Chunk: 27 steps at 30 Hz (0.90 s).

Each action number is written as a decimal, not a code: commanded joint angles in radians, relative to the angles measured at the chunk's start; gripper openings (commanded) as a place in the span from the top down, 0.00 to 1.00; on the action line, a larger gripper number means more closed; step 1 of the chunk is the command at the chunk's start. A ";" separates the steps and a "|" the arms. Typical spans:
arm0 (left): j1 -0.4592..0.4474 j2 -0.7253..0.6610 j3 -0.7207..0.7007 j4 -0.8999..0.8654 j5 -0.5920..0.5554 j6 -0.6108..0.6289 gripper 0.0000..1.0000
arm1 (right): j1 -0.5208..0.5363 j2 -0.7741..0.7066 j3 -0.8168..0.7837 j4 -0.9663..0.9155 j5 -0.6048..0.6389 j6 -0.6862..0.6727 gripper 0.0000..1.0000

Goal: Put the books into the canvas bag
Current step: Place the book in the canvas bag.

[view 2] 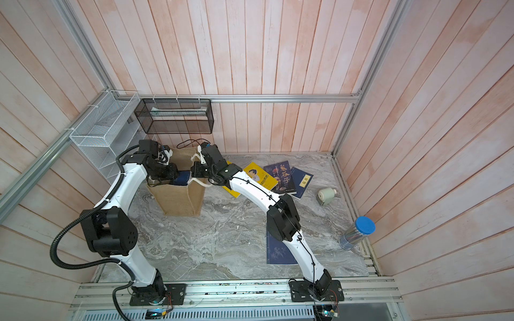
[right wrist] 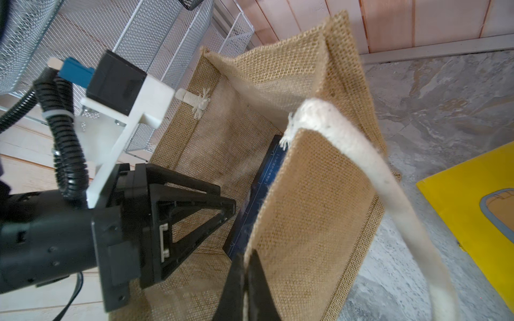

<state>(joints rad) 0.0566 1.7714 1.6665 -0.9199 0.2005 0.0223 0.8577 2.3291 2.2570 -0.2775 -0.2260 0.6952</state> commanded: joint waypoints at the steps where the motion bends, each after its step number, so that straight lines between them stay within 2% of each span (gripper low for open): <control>1: -0.001 -0.073 0.030 0.006 -0.029 -0.012 0.56 | -0.011 -0.038 -0.001 0.050 -0.004 -0.008 0.93; 3: -0.001 -0.099 0.029 0.008 -0.022 -0.018 0.56 | -0.010 -0.044 -0.001 0.047 -0.004 -0.006 0.85; 8: -0.004 -0.160 0.026 0.007 0.022 -0.037 0.55 | -0.008 -0.071 -0.002 0.025 0.009 -0.020 0.74; 16: -0.057 -0.291 -0.039 0.064 0.115 -0.091 0.56 | -0.008 -0.181 -0.091 0.014 0.059 -0.051 0.65; 22: -0.194 -0.389 -0.127 0.143 0.135 -0.199 0.56 | -0.017 -0.320 -0.260 0.021 0.105 -0.076 0.60; 27: -0.361 -0.463 -0.268 0.259 0.108 -0.313 0.56 | -0.065 -0.515 -0.563 0.074 0.146 -0.057 0.56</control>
<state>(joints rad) -0.2405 1.3365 1.4673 -0.7448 0.3080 -0.2024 0.8303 1.8973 1.8191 -0.2329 -0.1276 0.6365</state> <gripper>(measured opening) 0.443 0.436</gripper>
